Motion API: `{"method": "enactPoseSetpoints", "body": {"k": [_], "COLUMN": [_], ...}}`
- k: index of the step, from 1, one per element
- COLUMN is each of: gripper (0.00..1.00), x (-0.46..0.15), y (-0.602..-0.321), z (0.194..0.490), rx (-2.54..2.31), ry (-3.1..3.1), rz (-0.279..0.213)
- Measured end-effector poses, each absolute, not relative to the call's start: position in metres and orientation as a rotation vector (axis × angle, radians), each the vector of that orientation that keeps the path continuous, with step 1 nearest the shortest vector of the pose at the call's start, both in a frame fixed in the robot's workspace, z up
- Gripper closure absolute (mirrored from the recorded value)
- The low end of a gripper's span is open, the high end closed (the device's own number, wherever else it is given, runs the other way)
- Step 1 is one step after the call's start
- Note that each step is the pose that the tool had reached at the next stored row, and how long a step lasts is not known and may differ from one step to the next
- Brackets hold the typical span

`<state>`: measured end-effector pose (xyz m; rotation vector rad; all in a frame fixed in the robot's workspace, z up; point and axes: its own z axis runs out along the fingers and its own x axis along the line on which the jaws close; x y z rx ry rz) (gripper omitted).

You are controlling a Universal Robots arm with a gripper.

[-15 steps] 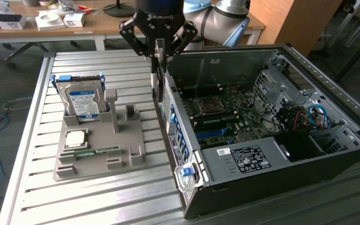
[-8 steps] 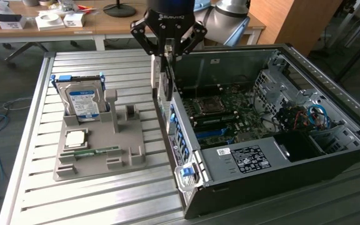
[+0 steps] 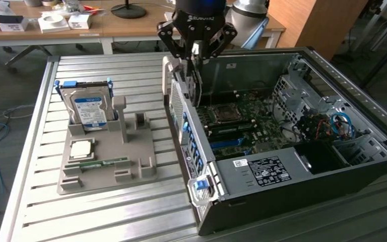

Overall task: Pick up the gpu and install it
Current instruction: 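Pick up the gpu and move the gpu toward the slot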

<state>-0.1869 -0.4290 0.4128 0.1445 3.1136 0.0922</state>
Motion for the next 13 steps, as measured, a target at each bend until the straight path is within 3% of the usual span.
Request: {"method": "enactPoseSetpoints", "body": {"k": [4,13], "gripper": [0.74,0.74], "x": [-0.135,-0.095], "y": [-0.429,-0.429], "z": [0.413,0.413], "rx": [0.145,0.145], "ry": [3.114,3.114], "rz": [0.100,0.106]}}
